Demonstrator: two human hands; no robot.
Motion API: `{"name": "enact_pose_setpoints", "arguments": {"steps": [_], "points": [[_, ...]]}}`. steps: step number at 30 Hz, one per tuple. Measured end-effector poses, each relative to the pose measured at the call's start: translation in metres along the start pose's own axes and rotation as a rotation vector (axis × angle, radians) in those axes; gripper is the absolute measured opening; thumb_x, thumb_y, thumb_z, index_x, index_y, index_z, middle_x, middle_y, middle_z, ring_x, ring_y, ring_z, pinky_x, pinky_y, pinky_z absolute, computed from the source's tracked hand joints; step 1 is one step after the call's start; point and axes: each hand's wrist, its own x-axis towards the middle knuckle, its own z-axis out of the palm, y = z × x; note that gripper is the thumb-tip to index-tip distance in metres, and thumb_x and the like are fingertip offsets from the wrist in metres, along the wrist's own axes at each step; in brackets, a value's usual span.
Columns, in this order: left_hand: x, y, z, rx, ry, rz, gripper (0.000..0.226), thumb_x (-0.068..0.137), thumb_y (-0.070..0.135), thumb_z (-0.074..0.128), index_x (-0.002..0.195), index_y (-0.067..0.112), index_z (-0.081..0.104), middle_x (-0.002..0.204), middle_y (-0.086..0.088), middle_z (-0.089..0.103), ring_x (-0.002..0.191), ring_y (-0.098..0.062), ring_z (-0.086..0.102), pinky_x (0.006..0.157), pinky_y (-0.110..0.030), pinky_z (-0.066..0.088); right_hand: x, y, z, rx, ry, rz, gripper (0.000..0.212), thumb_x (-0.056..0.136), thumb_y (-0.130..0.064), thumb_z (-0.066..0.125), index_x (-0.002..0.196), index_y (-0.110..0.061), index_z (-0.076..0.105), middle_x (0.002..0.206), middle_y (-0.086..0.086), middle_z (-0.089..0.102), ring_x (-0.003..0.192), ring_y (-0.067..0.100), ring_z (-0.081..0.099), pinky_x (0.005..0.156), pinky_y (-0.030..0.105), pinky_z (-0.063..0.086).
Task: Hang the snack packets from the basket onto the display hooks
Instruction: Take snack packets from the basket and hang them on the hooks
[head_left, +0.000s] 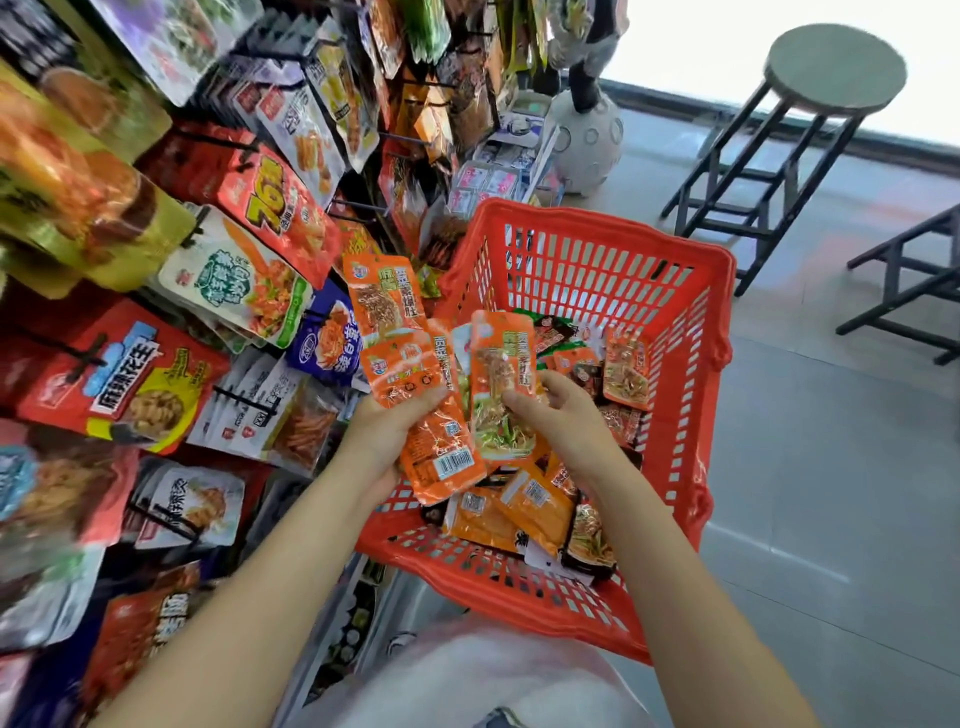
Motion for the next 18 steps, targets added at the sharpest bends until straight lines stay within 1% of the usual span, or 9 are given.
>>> {"name": "enact_pose_setpoints", "arguments": {"steps": [3, 5, 7, 9, 11, 13, 15, 16, 18], "points": [[-0.003, -0.004, 0.003, 0.008, -0.022, 0.009, 0.058, 0.071, 0.022, 0.082, 0.125, 0.011, 0.064, 0.111, -0.012, 0.076, 0.097, -0.029, 0.075, 0.087, -0.045, 0.058, 0.001, 0.001, 0.004, -0.023, -0.059, 0.007, 0.113, 0.063, -0.082, 0.073, 0.154, -0.027, 0.035, 0.155, -0.008, 0.041, 0.142, 0.019, 0.04, 0.116, 0.052, 0.035], [-0.004, -0.004, 0.004, 0.022, -0.028, 0.019, 0.057, 0.072, 0.022, 0.082, 0.126, 0.013, 0.064, 0.11, -0.009, 0.076, 0.098, -0.029, 0.074, 0.088, -0.045, 0.058, 0.003, 0.005, 0.006, -0.037, -0.046, -0.001, 0.121, 0.054, -0.088, 0.073, 0.152, -0.025, 0.038, 0.155, -0.003, 0.045, 0.14, 0.023, 0.045, 0.114, 0.055, 0.039], [-0.003, -0.002, 0.0, 0.046, 0.018, 0.043, 0.039, 0.081, 0.017, 0.08, 0.118, 0.016, 0.067, 0.103, -0.005, 0.078, 0.092, -0.026, 0.075, 0.084, -0.041, 0.059, -0.001, -0.004, 0.005, -0.016, 0.044, -0.022, 0.115, 0.064, -0.081, 0.074, 0.154, -0.02, 0.036, 0.158, 0.003, 0.042, 0.142, 0.026, 0.043, 0.115, 0.056, 0.038], [-0.002, 0.002, -0.007, 0.134, 0.072, 0.076, 0.023, 0.085, 0.016, 0.079, 0.106, 0.02, 0.07, 0.094, 0.0, 0.079, 0.088, -0.023, 0.076, 0.083, -0.038, 0.059, 0.001, -0.004, -0.004, 0.052, 0.141, -0.015, 0.099, 0.084, -0.059, 0.072, 0.16, -0.016, 0.024, 0.164, 0.003, 0.028, 0.149, 0.026, 0.031, 0.119, 0.054, 0.031], [-0.002, 0.008, -0.017, 0.305, 0.087, 0.1, 0.019, 0.084, 0.022, 0.081, 0.1, 0.02, 0.071, 0.088, 0.005, 0.079, 0.085, -0.019, 0.075, 0.084, -0.036, 0.058, 0.0, -0.007, -0.017, 0.093, 0.171, -0.034, 0.094, 0.084, -0.058, 0.072, 0.158, -0.018, 0.029, 0.163, 0.004, 0.032, 0.147, 0.027, 0.034, 0.117, 0.054, 0.034], [-0.003, 0.016, -0.025, 0.49, 0.037, 0.081, 0.028, 0.082, 0.028, 0.083, 0.106, 0.02, 0.071, 0.094, 0.004, 0.078, 0.089, -0.018, 0.074, 0.086, -0.036, 0.057, 0.001, -0.01, -0.026, 0.111, 0.119, -0.053, 0.082, 0.075, -0.063, 0.077, 0.144, -0.027, 0.05, 0.146, 0.002, 0.055, 0.133, 0.027, 0.053, 0.109, 0.055, 0.044], [-0.006, 0.022, -0.028, 0.578, -0.077, 0.04, 0.035, 0.08, 0.027, 0.084, 0.112, 0.021, 0.07, 0.1, 0.001, 0.078, 0.092, -0.02, 0.074, 0.087, -0.037, 0.056, 0.002, -0.014, -0.029, 0.108, -0.016, -0.053, 0.053, 0.077, -0.052, 0.077, 0.125, -0.036, 0.062, 0.126, -0.005, 0.069, 0.117, 0.021, 0.065, 0.104, 0.053, 0.049], [-0.008, 0.024, -0.028, 0.573, -0.138, 0.022, 0.034, 0.081, 0.024, 0.083, 0.112, 0.021, 0.069, 0.1, 0.0, 0.078, 0.093, -0.021, 0.075, 0.087, -0.038, 0.056, 0.002, -0.017, -0.027, 0.099, -0.1, -0.046, 0.049, 0.079, -0.048, 0.077, 0.124, -0.037, 0.062, 0.124, -0.007, 0.07, 0.115, 0.019, 0.066, 0.105, 0.051, 0.048], [-0.011, 0.025, -0.024, 0.527, -0.226, 0.002, 0.033, 0.083, 0.017, 0.08, 0.113, 0.021, 0.069, 0.102, -0.001, 0.078, 0.093, -0.022, 0.075, 0.088, -0.04, 0.056, 0.002, -0.021, -0.023, 0.032, -0.23, -0.005, 0.063, 0.079, -0.048, 0.079, 0.136, -0.034, 0.056, 0.132, -0.009, 0.066, 0.121, 0.016, 0.062, 0.11, 0.049, 0.044]]}}
